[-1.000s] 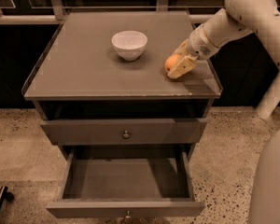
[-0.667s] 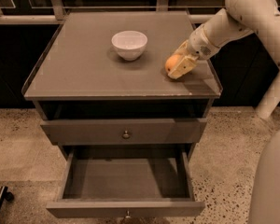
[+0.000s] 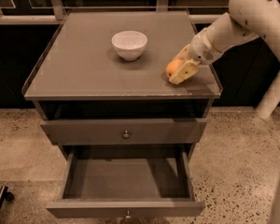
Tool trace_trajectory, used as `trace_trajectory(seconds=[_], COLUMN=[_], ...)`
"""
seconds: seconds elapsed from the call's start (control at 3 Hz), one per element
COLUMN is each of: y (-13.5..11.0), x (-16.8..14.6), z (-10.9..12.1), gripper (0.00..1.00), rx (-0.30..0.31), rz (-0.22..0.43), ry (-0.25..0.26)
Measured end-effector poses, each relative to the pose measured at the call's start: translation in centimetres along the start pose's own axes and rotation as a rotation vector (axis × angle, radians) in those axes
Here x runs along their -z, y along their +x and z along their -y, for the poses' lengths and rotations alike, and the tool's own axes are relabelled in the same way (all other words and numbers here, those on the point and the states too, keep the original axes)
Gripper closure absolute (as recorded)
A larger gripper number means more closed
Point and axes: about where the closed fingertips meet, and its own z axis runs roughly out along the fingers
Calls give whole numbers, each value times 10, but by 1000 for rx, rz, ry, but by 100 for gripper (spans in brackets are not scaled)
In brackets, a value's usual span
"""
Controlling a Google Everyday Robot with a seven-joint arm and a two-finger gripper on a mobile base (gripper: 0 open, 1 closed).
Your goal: Place orange into middle drawer
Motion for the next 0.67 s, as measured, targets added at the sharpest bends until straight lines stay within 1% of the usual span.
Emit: trace_trajectory(seconds=[0.33,0.67], y=[-11,-30], x=[39,66], z=[-37,-80], gripper=[100,100], rx=[24,53], rz=[57,143], ry=[96,208])
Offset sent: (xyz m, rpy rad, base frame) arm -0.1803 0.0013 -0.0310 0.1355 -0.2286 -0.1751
